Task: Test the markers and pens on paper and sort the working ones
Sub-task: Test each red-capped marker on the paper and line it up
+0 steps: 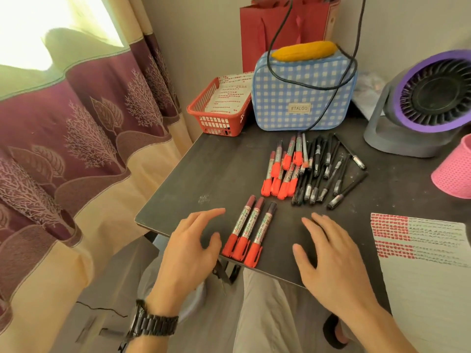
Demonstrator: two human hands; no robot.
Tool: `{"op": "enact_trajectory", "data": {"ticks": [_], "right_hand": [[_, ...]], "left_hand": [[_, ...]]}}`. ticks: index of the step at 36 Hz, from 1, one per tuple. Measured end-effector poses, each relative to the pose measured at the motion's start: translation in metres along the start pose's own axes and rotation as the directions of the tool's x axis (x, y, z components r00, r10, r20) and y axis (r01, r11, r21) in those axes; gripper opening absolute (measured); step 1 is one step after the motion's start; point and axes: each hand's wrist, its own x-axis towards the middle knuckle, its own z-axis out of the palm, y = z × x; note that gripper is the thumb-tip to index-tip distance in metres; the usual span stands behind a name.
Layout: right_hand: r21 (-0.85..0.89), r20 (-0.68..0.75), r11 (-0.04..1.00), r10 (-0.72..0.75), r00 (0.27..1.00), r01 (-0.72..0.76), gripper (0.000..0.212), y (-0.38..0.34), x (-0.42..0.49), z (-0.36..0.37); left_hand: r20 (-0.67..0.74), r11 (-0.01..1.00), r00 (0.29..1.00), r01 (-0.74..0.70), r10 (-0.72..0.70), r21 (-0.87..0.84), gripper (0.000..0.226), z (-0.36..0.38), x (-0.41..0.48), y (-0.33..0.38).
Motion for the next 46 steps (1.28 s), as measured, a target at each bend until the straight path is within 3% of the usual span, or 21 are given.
{"op": "enact_trajectory", "data": {"ticks": [3, 7, 12, 17, 21, 29, 32, 36, 41, 46], "right_hand": [[-0.125, 0.109, 0.992, 0.022, 0.994, -0.008, 0.074, 0.005, -0.004, 0.005], [-0.097, 0.101, 0.995, 0.031, 0.994, -0.021, 0.069, 0.007, -0.003, 0.008], [-0.053, 0.096, 0.998, 0.034, 0.995, -0.029, 0.068, 0.01, -0.005, 0.009], [-0.015, 0.077, 0.999, 0.037, 0.996, -0.036, 0.067, 0.01, -0.004, 0.01], [0.01, 0.065, 0.999, 0.035, 0.997, -0.036, 0.067, 0.009, -0.004, 0.012], [0.027, 0.045, 0.999, 0.022, 0.999, -0.023, 0.067, 0.009, -0.004, 0.012], [0.027, 0.035, 0.999, 0.018, 0.999, -0.019, 0.066, 0.008, -0.004, 0.012], [0.029, 0.027, 0.999, 0.016, 0.999, -0.017, 0.066, 0.009, -0.004, 0.012], [0.045, -0.01, 0.999, 0.026, 1.0, -0.026, 0.065, 0.009, -0.003, 0.015], [0.11, -0.061, 0.993, 0.043, 0.997, -0.036, 0.061, 0.008, -0.006, 0.013]], "left_hand": [[0.067, 1.0, 0.998, 0.011, -0.012, 0.021, 0.042, 0.003, 0.034, 0.017], [0.168, 0.993, 0.985, 0.014, -0.033, 0.117, 0.037, 0.022, 0.083, 0.042], [0.243, 0.947, 0.962, 0.041, -0.124, 0.319, 0.051, 0.05, 0.126, 0.065], [0.201, 0.91, 0.963, 0.086, -0.181, 0.406, 0.041, 0.061, 0.148, 0.071], [0.187, 0.903, 0.959, 0.119, -0.212, 0.413, 0.019, 0.061, 0.154, 0.065], [0.067, 0.881, 0.95, 0.255, -0.305, 0.398, 0.021, 0.057, 0.153, 0.054], [0.069, 0.895, 0.934, 0.311, -0.35, 0.319, 0.022, 0.054, 0.154, 0.047], [0.074, 0.934, 0.931, 0.352, -0.356, 0.066, 0.019, 0.044, 0.153, 0.04], [-0.037, 0.931, 0.967, 0.234, -0.254, -0.279, 0.018, 0.03, 0.125, 0.05], [0.004, 0.83, 0.984, 0.153, -0.179, -0.537, 0.039, 0.025, 0.064, 0.078]]}}
